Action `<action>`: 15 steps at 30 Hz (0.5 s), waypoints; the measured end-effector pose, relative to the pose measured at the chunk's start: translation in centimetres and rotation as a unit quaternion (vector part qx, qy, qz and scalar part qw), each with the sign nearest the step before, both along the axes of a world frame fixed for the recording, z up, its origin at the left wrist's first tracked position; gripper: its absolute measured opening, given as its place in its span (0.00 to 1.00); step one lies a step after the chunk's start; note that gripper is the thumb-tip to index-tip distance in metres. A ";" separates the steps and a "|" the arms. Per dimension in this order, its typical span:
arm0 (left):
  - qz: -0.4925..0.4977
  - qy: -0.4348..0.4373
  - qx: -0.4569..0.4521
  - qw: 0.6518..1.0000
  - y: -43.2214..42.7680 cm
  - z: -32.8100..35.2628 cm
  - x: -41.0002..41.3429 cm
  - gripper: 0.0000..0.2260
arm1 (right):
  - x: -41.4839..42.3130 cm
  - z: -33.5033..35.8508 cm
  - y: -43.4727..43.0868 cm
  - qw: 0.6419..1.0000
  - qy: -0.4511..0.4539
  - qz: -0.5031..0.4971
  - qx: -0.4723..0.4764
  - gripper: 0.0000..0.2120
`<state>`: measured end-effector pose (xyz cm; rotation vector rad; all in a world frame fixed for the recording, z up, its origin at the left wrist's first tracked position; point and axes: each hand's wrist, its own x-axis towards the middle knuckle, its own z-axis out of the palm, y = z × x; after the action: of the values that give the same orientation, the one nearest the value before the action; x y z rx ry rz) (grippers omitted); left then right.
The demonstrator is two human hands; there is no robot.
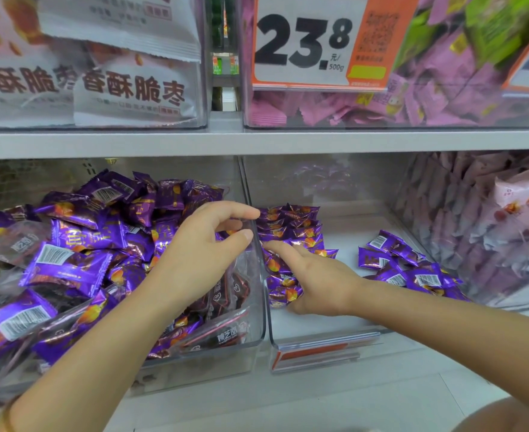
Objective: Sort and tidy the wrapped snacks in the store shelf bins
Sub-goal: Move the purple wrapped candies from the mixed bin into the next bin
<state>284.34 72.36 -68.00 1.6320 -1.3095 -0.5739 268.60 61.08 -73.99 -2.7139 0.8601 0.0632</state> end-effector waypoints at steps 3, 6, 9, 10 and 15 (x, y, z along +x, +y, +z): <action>0.000 -0.002 0.001 1.000 0.0 0.1 0.0 0.13 | -0.1 0.1 -0.2 1.000 0.011 0.022 -0.016 0.46; -0.001 -0.003 0.001 1.000 0.1 0.1 -0.1 0.13 | -0.1 0.0 -0.4 0.998 0.024 0.047 -0.031 0.43; -0.001 -0.002 0.001 1.000 0.0 0.1 0.0 0.13 | -0.2 -0.1 -0.8 0.998 0.026 0.057 -0.027 0.39; -0.001 -0.003 0.001 1.000 0.0 0.1 0.0 0.13 | -0.3 -0.2 -0.9 0.998 0.030 0.059 -0.021 0.37; 0.001 0.010 0.000 1.000 0.0 0.0 0.0 0.13 | -0.5 -0.5 -2.1 0.997 0.001 0.045 0.058 0.36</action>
<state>284.34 72.34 -68.00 1.6231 -1.2936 -0.5879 268.14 58.95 -74.46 -2.6421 0.7110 0.1321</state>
